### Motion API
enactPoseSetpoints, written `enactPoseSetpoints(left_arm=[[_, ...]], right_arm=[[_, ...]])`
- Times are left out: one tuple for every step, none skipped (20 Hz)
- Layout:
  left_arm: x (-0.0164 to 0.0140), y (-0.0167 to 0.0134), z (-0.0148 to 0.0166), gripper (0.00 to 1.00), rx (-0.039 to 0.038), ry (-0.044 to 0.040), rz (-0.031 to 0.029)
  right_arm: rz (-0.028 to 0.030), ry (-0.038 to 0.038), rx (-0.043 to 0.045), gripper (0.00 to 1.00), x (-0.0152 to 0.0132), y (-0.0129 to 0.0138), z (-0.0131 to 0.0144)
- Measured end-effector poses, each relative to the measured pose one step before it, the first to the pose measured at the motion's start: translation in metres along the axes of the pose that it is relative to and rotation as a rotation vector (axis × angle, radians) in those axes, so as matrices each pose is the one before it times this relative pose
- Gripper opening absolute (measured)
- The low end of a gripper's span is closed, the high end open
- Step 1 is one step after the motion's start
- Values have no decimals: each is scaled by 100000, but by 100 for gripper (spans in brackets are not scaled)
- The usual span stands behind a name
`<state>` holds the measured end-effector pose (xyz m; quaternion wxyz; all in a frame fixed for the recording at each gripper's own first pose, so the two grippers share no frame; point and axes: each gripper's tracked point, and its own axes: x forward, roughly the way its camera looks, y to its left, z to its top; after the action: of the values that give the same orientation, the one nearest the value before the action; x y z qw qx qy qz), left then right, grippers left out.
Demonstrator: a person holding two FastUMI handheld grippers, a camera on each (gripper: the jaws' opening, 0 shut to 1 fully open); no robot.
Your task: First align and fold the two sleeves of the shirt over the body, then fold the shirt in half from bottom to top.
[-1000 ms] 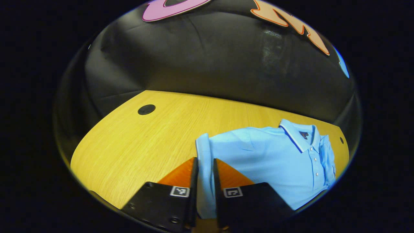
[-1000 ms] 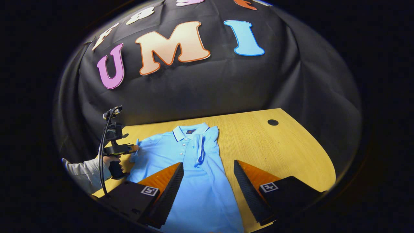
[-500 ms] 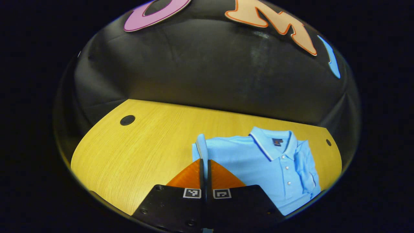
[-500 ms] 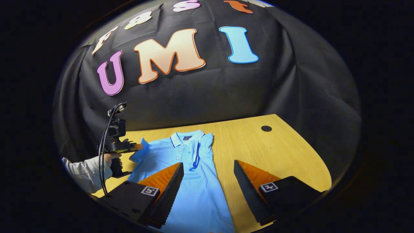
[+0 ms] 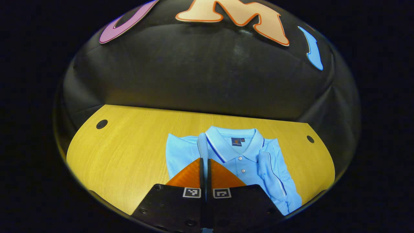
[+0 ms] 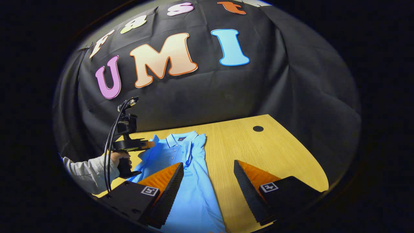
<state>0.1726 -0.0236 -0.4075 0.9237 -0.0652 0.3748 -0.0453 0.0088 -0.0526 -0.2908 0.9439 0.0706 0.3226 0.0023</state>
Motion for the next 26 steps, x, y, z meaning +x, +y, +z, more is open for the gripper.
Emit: enactPoseSetpoints(left_arm=[[316, -823, -296, 0, 1143, 807, -750], [309, -794, -502, 0, 496, 914, -538], [147, -584, -391, 0, 498, 1219, -319], [297, -294, -381, 0, 342, 758, 555], [176, -186, -113, 0, 415, 178, 485], [124, -368, -234, 0, 35, 148, -838], [-92, -653, -33, 0, -858, 346, -2607], [-11, -462, -106, 0, -995, 480, -3309], [-10, -743, -4, 14, -1243, -176, -3047], [-997, 194, 705, 40, -368, -1261, -1193], [-494, 75, 230, 66, 394, -2369, -959], [-629, -45, 829, 93, 979, -2436, -1479], [-1009, 171, 1030, 94, 1204, -2503, -740], [-1308, 248, 489, 97, 1102, -2095, -905], [-1518, 295, 654, 96, 551, -1886, -557], [-1553, 163, 399, 96, -229, -1568, -1010], [-1789, 251, 532, 96, -608, -1884, -204], [-1834, 360, 451, 96, -554, -2226, 151], [-1886, 399, 266, 96, -609, -1688, 1083], [-1644, 310, 182, 96, -120, -1120, 1223], [-1839, 497, 125, 96, -142, -967, 2286], [-1786, 487, -30, 96, -244, -1268, 2143], [-1618, 216, -87, 96, -440, -1185, 906], [-1759, 89, -391, 96, 452, -838, 632], [-1769, 395, -558, 96, 1227, 254, 1183], [-1469, 346, -445, 96, 2023, -391, 938]], right_arm=[[-406, -45, -190, 92, -152, -284, -101], [-403, -194, 95, 92, -70, -272, 59], [-442, -162, 378, 92, 17, -129, 16], [-331, 143, 445, 92, 49, -142, -16], [-334, -73, 366, 92, 33, 22, 51], [-109, -162, 313, 92, -21, 36, 102], [123, 9, 527, 92, 72, 178, -17], [2, -140, 385, 92, 173, 233, 65], [-69, -281, 236, 92, 253, 204, 25], [-223, -407, 72, 92, 343, 241, -18], [-324, -298, -10, 92, 170, 172, -4], [-643, -868, 65, 92, 154, 212, 90], [-420, -1019, -155, 92, 289, 255, 86], [-374, -972, -243, 92, 167, 148, 277], [-588, -822, -367, 98, -105, -77, 335], [-298, -1470, -165, 97, 18, -35, 451], [-336, -1922, -180, 97, -160, -60, 655], [-272, -1475, 167, 98, -212, -135, 448], [897, -968, 58, 97, -562, 184, 91], [1524, -1233, -940, 98, -540, 306, 161], [1433, -6, -1458, 97, -529, 186, -159], [2047, -67, -1380, 97, -938, 286, -299], [1152, -398, -1041, 97, -782, 181, -106], [1024, -366, -191, 97, -826, 233, -60], [1311, 194, 95, 97, -1014, 384, -350], [1178, 590, -668, 98, -849, 279, -474]])
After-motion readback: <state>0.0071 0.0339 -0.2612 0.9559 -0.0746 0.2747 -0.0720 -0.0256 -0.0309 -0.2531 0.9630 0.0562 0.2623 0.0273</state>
